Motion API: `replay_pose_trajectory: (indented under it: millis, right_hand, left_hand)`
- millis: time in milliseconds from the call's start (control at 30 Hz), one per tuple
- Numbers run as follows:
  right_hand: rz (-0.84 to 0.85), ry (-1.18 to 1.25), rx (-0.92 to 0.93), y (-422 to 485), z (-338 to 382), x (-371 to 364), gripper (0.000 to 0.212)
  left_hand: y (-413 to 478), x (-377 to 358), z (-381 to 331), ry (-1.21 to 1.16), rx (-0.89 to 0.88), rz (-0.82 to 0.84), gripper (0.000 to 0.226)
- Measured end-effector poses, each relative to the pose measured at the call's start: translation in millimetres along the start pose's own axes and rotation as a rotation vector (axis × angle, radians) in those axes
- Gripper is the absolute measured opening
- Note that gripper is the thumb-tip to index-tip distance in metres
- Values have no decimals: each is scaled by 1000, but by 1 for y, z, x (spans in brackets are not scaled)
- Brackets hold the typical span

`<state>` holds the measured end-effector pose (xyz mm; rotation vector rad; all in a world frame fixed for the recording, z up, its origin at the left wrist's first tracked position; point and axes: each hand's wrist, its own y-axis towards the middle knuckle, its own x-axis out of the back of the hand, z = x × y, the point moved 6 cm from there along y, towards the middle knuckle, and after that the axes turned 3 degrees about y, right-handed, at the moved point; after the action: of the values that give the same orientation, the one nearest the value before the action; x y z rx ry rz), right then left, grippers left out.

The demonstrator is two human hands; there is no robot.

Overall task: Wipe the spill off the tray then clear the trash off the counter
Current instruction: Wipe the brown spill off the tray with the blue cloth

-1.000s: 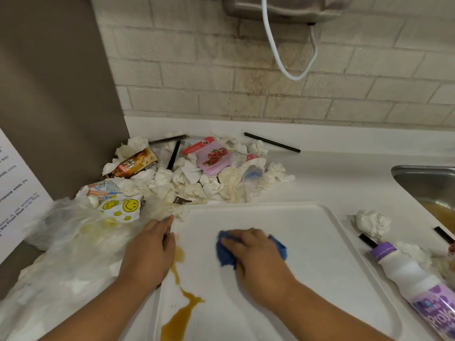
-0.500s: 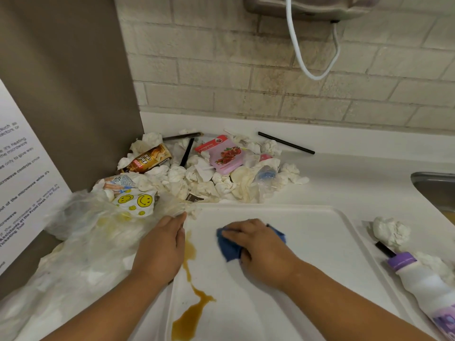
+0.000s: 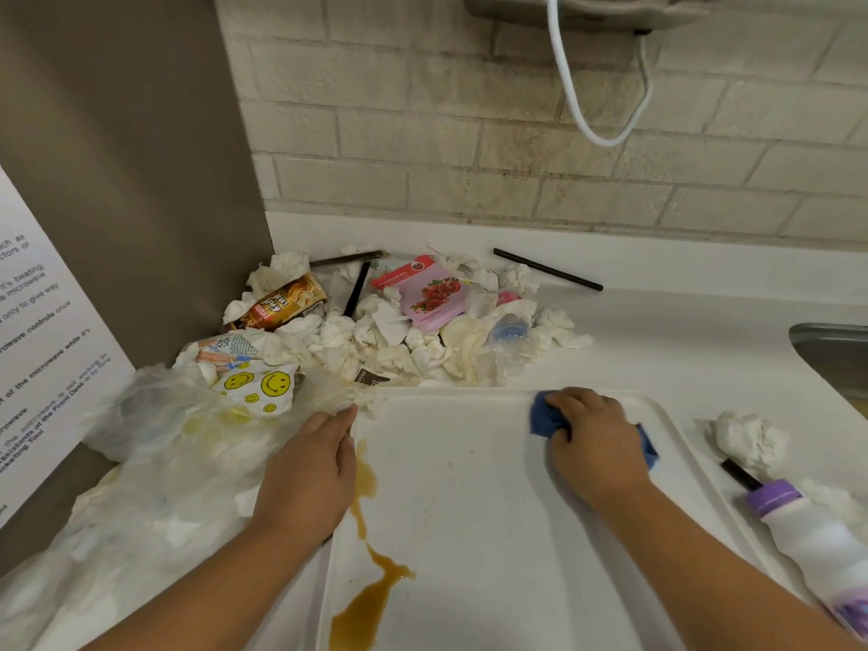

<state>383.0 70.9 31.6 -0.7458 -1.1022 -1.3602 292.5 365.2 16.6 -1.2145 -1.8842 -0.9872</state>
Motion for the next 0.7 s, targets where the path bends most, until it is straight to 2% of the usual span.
replay_pose_trajectory:
  millis: [133,367,467,533,600,700]
  right_hand:
    - [68,66,243,-10,58,-21,48]
    - [342,168,691,-45,139,-55,52]
    - [380,235,649,-31,138,-53,50]
    - [375,161,594,-23,143,-55,52]
    - [391,72,627,-27,153,-61,57]
    - [463,132,746,-36,159,-60,53]
  left_hand:
    - [0,0,0,11,2,3,41]
    - [0,-1,3,-16,-10,28,41]
    - [1,-2,3,-8,-22,31,41]
    - [1,-2,3,-14,-22,33,42]
    - [2,-3,5,-29,-15,28,42]
    - [3,-5,7,-28,-7,33,42]
